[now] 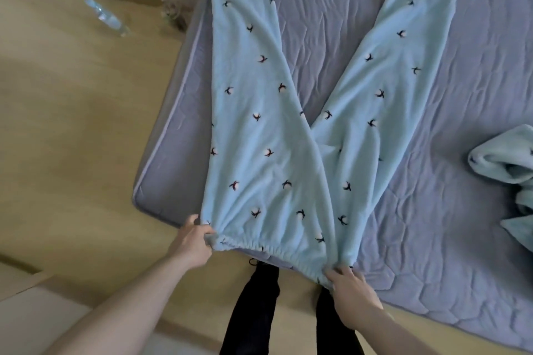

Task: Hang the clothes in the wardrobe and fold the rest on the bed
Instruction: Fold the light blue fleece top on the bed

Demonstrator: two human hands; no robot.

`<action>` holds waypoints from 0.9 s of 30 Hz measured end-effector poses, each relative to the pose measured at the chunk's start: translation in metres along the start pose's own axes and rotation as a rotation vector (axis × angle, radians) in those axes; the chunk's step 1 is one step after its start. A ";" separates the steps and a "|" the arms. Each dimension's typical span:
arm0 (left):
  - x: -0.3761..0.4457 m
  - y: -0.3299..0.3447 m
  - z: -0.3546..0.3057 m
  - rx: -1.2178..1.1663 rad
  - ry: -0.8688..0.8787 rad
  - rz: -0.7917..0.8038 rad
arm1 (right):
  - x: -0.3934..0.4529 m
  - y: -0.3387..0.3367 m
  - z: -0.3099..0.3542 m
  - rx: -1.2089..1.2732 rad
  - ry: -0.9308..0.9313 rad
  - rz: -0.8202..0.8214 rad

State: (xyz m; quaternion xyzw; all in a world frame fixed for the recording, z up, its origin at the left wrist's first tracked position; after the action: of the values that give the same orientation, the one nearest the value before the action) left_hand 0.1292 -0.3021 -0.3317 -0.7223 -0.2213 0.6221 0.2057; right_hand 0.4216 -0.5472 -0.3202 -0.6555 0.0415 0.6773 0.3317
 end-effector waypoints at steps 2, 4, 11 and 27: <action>0.012 0.008 0.002 -0.005 -0.043 0.124 | 0.012 0.005 0.006 -0.014 0.007 0.054; 0.022 0.013 0.002 -0.046 -0.075 0.147 | 0.023 0.001 0.012 0.016 0.023 0.041; 0.044 0.037 0.010 -0.471 -0.290 0.071 | 0.072 -0.045 0.021 0.370 0.074 -0.264; 0.023 0.055 0.008 -0.839 -0.178 -0.308 | 0.124 -0.041 0.068 0.390 -0.108 -0.231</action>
State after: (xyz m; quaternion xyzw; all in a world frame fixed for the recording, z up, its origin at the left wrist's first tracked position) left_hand 0.1273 -0.3339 -0.3829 -0.6456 -0.5756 0.5007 -0.0343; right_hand 0.3938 -0.4328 -0.4086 -0.5422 0.0787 0.6480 0.5291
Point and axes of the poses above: each hand's wrist, its own x-axis towards the middle knuckle, its own y-axis out of the palm, z = x × y, the point moved 2 cm from there along x, towards the middle knuckle, and after that the axes turned 7 degrees about -x, right-handed, at the moved point
